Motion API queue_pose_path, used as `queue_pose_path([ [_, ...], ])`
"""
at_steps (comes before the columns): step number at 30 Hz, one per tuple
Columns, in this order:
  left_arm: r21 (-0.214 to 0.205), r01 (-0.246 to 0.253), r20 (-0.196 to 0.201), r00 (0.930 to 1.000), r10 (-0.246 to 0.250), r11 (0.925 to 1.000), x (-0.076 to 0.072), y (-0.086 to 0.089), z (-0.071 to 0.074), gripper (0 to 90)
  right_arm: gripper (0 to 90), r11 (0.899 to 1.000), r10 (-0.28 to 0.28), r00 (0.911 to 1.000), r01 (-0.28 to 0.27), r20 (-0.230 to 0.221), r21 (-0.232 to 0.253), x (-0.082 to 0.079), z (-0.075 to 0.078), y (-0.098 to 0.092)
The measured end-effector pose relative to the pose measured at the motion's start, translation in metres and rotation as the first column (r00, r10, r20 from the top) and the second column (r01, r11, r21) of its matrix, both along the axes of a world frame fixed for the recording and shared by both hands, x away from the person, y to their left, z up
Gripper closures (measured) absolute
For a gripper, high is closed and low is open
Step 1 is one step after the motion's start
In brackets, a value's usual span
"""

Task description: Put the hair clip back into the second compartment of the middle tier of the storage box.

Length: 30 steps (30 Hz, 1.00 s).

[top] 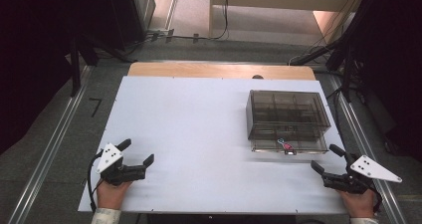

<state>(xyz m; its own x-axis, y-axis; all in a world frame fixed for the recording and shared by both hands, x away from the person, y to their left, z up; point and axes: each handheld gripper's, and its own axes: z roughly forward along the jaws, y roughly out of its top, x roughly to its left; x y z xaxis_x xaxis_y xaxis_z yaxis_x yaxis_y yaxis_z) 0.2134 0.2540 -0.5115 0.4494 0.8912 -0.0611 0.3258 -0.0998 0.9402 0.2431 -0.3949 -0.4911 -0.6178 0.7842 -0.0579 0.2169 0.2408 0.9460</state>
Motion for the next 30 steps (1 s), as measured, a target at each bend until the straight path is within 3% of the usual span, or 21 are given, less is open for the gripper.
queue_pose_path([
  [4, 0.000, 0.000, 0.000, 1.0000, 0.000, 1.0000, 0.000, 0.000, 0.000, 1.9, 10.1, 0.999, -0.046, 0.9986, 0.046, 0.025, -0.003, -0.005, -0.002, -0.005],
  [5, 0.000, 0.000, 0.000, 1.0000, 0.000, 1.0000, 0.000, 0.000, 0.000, 1.9, 10.1, 0.997, -0.080, 0.9960, 0.080, 0.039, 0.005, -0.006, -0.002, -0.009],
  [10, -0.001, 0.000, -0.001, 1.0000, 0.000, 1.0000, 0.000, 0.000, 0.000, 1.9, 10.1, 0.993, -0.116, 0.9927, 0.116, 0.032, 0.012, -0.007, -0.004, -0.016],
  [30, -0.001, -0.001, -0.001, 1.0000, 0.001, 1.0000, 0.000, 0.000, 0.000, 1.9, 10.1, 0.991, -0.134, 0.9909, 0.134, 0.015, 0.006, -0.005, -0.007, -0.018],
])
